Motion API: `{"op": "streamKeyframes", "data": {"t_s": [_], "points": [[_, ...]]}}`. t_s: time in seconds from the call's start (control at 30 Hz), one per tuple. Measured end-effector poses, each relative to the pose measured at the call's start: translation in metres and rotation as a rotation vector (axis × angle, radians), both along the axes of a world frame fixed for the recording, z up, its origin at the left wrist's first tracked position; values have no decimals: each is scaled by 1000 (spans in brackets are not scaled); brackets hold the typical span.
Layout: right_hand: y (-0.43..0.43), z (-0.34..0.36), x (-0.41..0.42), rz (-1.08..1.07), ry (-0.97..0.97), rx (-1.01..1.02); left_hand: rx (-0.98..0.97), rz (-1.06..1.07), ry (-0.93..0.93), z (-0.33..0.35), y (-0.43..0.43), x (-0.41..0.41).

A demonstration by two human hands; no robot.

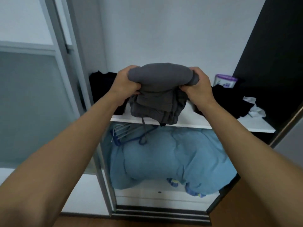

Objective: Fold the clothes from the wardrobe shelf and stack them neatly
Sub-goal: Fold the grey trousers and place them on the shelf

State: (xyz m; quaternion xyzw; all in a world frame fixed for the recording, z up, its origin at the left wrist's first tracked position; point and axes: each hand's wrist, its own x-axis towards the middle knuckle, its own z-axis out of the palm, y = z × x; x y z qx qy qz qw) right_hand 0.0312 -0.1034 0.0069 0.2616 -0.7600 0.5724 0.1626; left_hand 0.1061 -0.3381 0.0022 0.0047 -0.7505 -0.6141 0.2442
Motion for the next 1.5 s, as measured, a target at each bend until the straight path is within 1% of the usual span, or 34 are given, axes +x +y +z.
{"op": "streamKeyframes", "data": {"t_s": [0.1,0.17,0.3,0.4,0.43,0.47,0.5,0.53,0.57,0.6,0.63,0.67,0.7,0.73,0.77,0.8,0.83,0.87,0.9,0.93,0.97,1.03,1.1,1.13,1.23,1.3,1.33,1.37,1.4,1.47,1.5], "points": [[-25,25,-51,-6,99,-84,72,57,105,27,-10,-42],[-39,31,-83,3,174,-125,71,111,146,34,-19,-68],[-64,5,-148,18,289,-122,-67,161,164,10,-37,-116],[-81,-46,-189,42,349,-46,-31,189,100,-30,-41,-146],[-84,-67,-199,50,363,4,-74,226,18,-47,-43,-153],[-83,-89,-205,83,356,102,-122,225,-82,-66,-49,-159],[-79,-111,-209,145,315,252,-174,180,-222,-85,-56,-160],[-71,-131,-214,240,252,434,-242,117,-410,-102,-61,-162],[-62,-146,-218,355,183,603,-329,96,-567,-114,-66,-163],[-53,-154,-224,492,116,711,-368,135,-657,-118,-68,-164],[-43,-155,-231,627,34,746,-324,181,-680,-114,-69,-167],[-36,-150,-239,738,-89,728,-250,251,-661,-107,-67,-174],[-34,-140,-242,787,-213,691,-174,331,-630,-96,-64,-184],[-37,-131,-245,758,-294,613,-116,397,-596,-90,-61,-194],[-45,-125,-250,642,-290,504,-100,436,-573,-87,-57,-205],[-54,-121,-254,468,-228,391,-143,460,-570,-87,-51,-213],[-66,-120,-258,278,-156,308,-240,475,-584,-90,-45,-220],[-79,-119,-259,149,-136,256,-356,488,-598,-97,-43,-224],[-92,-119,-261,90,-174,234,-435,503,-585,-103,-44,-229],[-102,-119,-262,89,-259,230,-468,521,-552,-107,-48,-232],[-112,-122,-264,104,-340,248,-476,540,-517,-108,-55,-235],[-125,-125,-268,100,-408,348,-496,567,-481,-103,-67,-240],[-134,-124,-272,51,-412,448,-551,534,-537,-96,-78,-245],[-137,-123,-274,28,-416,496,-605,482,-597,-92,-82,-246],[-137,-125,-267,43,-467,626,-870,271,-801,-87,-87,-244],[-132,-130,-258,39,-427,751,-1108,286,-836,-85,-85,-241],[-129,-130,-253,24,-398,822,-1230,350,-807,-83,-82,-240],[-129,-126,-250,-9,-365,878,-1313,419,-747,-82,-78,-239],[-130,-122,-248,-50,-336,904,-1343,450,-664,-83,-74,-239],[-138,-116,-243,-106,-302,852,-1264,379,-503,-92,-70,-241],[-144,-117,-239,-112,-296,806,-1186,312,-482,-100,-70,-241]]}}
